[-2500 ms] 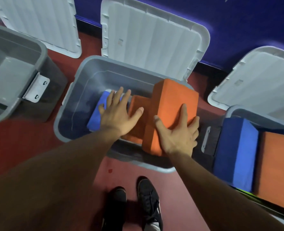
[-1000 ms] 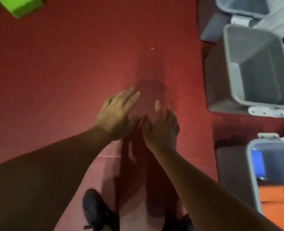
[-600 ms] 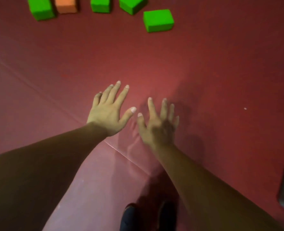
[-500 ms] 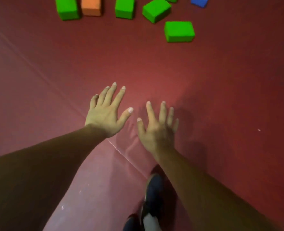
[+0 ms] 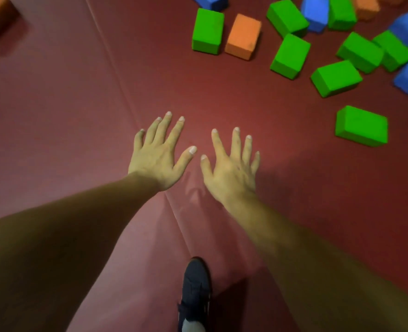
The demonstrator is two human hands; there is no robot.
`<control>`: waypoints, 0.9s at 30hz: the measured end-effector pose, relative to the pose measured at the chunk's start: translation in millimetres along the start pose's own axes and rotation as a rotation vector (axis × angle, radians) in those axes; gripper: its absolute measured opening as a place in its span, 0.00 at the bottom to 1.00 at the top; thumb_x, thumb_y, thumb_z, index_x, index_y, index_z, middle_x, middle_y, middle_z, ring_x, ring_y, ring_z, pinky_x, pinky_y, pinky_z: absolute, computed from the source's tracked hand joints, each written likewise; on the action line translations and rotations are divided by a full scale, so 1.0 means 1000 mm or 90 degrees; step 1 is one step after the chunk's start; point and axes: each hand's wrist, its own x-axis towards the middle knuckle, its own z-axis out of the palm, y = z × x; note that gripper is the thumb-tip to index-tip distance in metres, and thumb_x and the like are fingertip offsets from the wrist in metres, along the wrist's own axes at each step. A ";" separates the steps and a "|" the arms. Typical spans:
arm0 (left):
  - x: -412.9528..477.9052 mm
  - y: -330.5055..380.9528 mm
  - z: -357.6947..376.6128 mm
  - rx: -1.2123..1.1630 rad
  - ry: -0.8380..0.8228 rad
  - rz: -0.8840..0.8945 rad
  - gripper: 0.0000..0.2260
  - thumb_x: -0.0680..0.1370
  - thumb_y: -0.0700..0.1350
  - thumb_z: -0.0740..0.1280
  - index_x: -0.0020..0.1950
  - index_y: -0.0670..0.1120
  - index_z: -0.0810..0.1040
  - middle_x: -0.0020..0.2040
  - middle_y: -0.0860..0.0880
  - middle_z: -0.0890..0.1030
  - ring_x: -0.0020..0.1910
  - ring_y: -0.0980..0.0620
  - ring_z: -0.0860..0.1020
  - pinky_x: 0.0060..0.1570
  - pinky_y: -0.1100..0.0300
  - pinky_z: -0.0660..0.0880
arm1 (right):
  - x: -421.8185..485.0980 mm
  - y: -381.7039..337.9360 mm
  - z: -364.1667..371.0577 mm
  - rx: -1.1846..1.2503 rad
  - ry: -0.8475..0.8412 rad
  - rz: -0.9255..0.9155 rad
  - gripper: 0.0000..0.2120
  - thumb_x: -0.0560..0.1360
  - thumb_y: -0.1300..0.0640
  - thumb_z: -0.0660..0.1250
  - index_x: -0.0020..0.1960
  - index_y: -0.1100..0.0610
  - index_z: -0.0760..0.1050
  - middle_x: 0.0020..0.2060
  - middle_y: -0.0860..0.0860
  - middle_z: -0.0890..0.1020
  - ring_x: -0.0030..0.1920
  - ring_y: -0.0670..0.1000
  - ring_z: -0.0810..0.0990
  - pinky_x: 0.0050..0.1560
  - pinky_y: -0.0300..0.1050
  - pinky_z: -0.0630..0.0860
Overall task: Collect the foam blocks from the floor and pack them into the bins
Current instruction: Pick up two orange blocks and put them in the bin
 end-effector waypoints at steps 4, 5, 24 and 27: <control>0.022 -0.072 -0.030 -0.017 0.004 -0.064 0.36 0.78 0.70 0.38 0.83 0.54 0.48 0.83 0.48 0.50 0.81 0.46 0.50 0.77 0.41 0.51 | 0.047 -0.068 0.001 -0.034 -0.054 -0.047 0.33 0.81 0.36 0.54 0.82 0.40 0.49 0.83 0.56 0.47 0.81 0.63 0.43 0.77 0.69 0.47; 0.027 -0.091 -0.037 -0.022 0.006 -0.083 0.36 0.78 0.70 0.38 0.83 0.54 0.47 0.84 0.48 0.49 0.82 0.46 0.49 0.77 0.41 0.50 | 0.058 -0.088 0.003 -0.038 -0.068 -0.060 0.33 0.81 0.36 0.54 0.82 0.40 0.48 0.83 0.56 0.47 0.81 0.63 0.42 0.77 0.69 0.46; 0.089 -0.583 -0.207 -0.037 0.052 -0.332 0.37 0.77 0.71 0.38 0.83 0.56 0.45 0.84 0.48 0.48 0.82 0.47 0.49 0.77 0.41 0.52 | 0.268 -0.618 0.071 -0.123 -0.178 -0.330 0.34 0.81 0.34 0.51 0.82 0.39 0.41 0.82 0.58 0.44 0.81 0.62 0.40 0.78 0.65 0.43; 0.106 -0.647 -0.226 -0.033 0.058 -0.366 0.37 0.77 0.71 0.37 0.83 0.56 0.44 0.84 0.49 0.47 0.82 0.46 0.48 0.77 0.41 0.51 | 0.292 -0.681 0.089 -0.127 -0.192 -0.344 0.34 0.81 0.34 0.51 0.82 0.39 0.40 0.82 0.59 0.43 0.81 0.62 0.40 0.78 0.66 0.44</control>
